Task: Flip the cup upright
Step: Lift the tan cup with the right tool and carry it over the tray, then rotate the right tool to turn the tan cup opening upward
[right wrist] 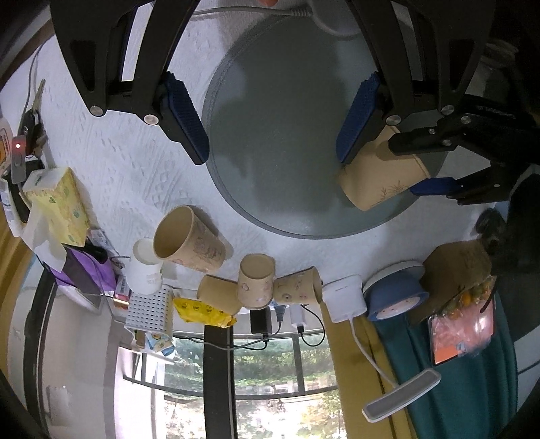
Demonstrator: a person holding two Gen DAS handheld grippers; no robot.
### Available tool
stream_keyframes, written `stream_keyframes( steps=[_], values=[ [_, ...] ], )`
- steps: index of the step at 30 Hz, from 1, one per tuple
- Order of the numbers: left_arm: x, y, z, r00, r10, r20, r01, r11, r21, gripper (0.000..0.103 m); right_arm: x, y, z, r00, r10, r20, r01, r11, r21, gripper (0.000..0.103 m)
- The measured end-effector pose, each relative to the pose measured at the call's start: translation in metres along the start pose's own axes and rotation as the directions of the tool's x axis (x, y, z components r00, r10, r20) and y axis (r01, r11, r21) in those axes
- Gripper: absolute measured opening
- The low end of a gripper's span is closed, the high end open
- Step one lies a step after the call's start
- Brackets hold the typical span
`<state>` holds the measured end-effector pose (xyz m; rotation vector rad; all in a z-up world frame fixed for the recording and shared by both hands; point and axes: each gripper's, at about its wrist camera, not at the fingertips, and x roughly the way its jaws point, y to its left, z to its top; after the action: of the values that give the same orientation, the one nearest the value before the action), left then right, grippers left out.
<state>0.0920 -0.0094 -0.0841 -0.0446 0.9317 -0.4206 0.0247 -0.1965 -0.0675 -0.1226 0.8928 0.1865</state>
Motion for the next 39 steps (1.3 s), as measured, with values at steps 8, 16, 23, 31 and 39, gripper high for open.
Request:
stream_keyframes(
  steps=[8,16,23,31,39],
  values=[
    [-0.029,0.001,-0.003,0.998,0.002,0.058,-0.001,1.000,-0.026,0.090,0.008,0.013,0.012,0.998,0.042,-0.038,-0.046,0.992,-0.119,0.080],
    [-0.068,0.035,-0.031,0.982,0.123,0.143,-0.101,0.983,-0.152,0.090,0.033,0.055,0.028,0.981,0.095,-0.169,-0.166,0.863,-0.477,0.080],
    [-0.083,0.061,-0.061,0.958,0.231,0.171,-0.171,0.937,-0.305,0.090,0.052,0.088,0.032,0.949,0.082,-0.304,-0.278,0.669,-0.690,0.080],
    [-0.073,0.078,-0.085,0.952,0.268,0.145,-0.184,0.884,-0.429,0.090,0.066,0.119,0.031,0.898,0.039,-0.439,-0.418,0.389,-0.821,0.080],
    [-0.070,0.088,-0.092,0.955,0.267,0.126,-0.181,0.868,-0.462,0.090,0.084,0.142,0.024,0.826,-0.041,-0.562,-0.555,0.117,-0.824,0.080]
  ],
)
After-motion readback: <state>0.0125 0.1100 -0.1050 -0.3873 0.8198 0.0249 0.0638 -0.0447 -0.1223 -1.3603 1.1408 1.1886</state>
